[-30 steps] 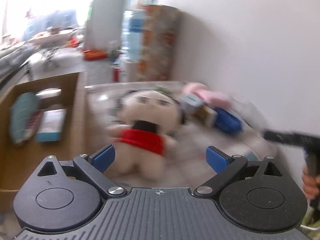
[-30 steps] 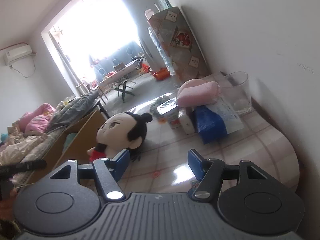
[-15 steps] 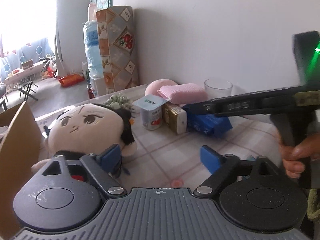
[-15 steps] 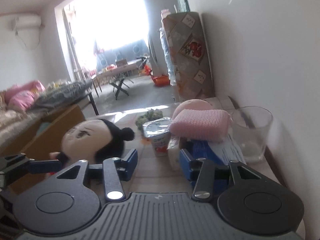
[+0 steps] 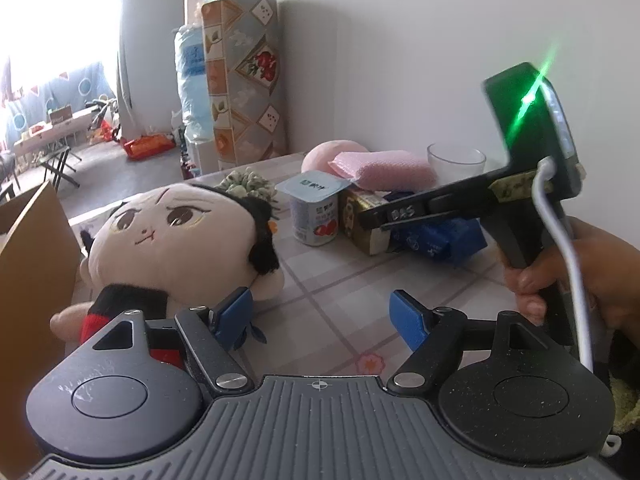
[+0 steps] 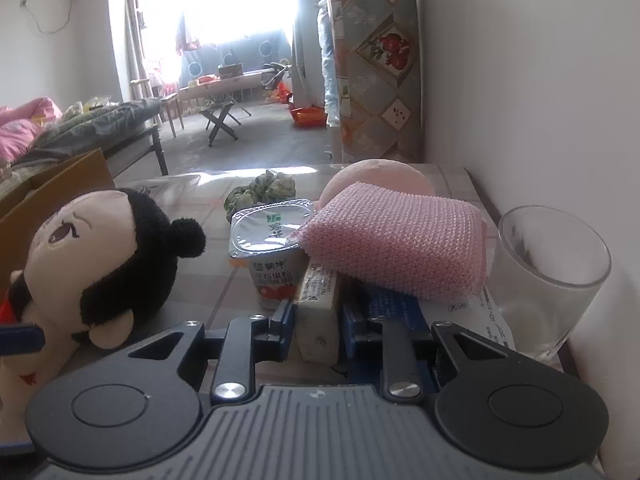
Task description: Organize soft objects
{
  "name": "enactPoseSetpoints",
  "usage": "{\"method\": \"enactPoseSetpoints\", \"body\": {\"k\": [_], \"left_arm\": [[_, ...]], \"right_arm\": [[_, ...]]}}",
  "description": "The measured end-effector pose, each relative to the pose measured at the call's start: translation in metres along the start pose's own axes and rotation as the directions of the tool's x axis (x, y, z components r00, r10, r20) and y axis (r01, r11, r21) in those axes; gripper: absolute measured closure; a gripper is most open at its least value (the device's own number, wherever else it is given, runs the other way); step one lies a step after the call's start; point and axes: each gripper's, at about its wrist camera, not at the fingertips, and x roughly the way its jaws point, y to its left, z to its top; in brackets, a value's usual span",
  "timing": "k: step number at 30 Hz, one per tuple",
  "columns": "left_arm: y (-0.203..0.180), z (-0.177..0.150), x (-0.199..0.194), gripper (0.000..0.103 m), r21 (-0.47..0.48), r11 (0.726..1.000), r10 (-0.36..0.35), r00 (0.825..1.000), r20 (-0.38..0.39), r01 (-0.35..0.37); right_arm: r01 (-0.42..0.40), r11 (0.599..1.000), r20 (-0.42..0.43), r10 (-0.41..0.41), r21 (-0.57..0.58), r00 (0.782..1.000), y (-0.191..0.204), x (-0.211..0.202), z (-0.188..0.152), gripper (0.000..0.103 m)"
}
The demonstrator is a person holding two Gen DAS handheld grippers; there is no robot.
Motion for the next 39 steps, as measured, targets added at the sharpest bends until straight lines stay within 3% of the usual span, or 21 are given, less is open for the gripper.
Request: {"method": "enactPoseSetpoints", "body": {"k": [5,8,13,17,19,22,25,32,35,39], "left_arm": [[0.009,-0.004,-0.013,0.026,-0.051,0.998,-0.041,0.999,-0.031,0.04],[0.015,-0.009,-0.025,0.025,-0.082,0.993,-0.087,0.994,-0.069,0.081],[0.022,-0.022,-0.046,0.022,-0.118,0.98,-0.176,0.976,-0.126,0.162],[0.03,-0.036,-0.057,0.022,-0.163,0.96,-0.257,0.948,-0.186,0.228],[0.034,-0.042,-0.061,0.021,-0.188,0.951,-0.283,0.936,-0.208,0.246],[0.038,-0.046,-0.064,0.019,-0.223,0.938,-0.313,0.925,-0.216,0.265],[0.041,-0.045,-0.06,0.017,-0.254,0.927,-0.334,0.917,-0.216,0.278],[0.031,-0.023,-0.029,0.012,-0.297,0.918,-0.332,0.918,-0.216,0.262],[0.023,-0.013,-0.007,0.012,-0.304,0.93,-0.284,0.928,-0.24,0.206],[0.009,-0.007,0.02,0.013,-0.283,0.953,-0.201,0.931,-0.304,0.113]], "right_arm": [[-0.093,0.984,-0.012,0.096,0.153,0.995,-0.014,-0.025,-0.007,0.077],[-0.183,0.943,-0.013,0.194,0.278,0.981,-0.022,-0.049,-0.022,0.077],[-0.338,0.792,-0.013,0.4,0.509,0.917,-0.031,-0.072,-0.057,0.077],[-0.392,0.687,0.0,0.496,0.612,0.868,-0.022,-0.079,-0.082,0.077],[-0.4,0.672,-0.01,0.518,0.624,0.855,-0.015,-0.081,-0.088,0.075],[-0.395,0.682,-0.048,0.532,0.615,0.845,-0.004,-0.085,-0.095,0.068],[-0.382,0.71,-0.05,0.505,0.592,0.862,-0.001,-0.098,-0.098,0.04],[-0.348,0.743,0.031,0.405,0.572,0.914,-0.017,-0.133,-0.104,0.039],[-0.319,0.77,0.05,0.352,0.553,0.935,-0.023,-0.145,-0.106,0.039],[-0.295,0.792,0.056,0.315,0.535,0.947,-0.029,-0.152,-0.113,0.039]]}}
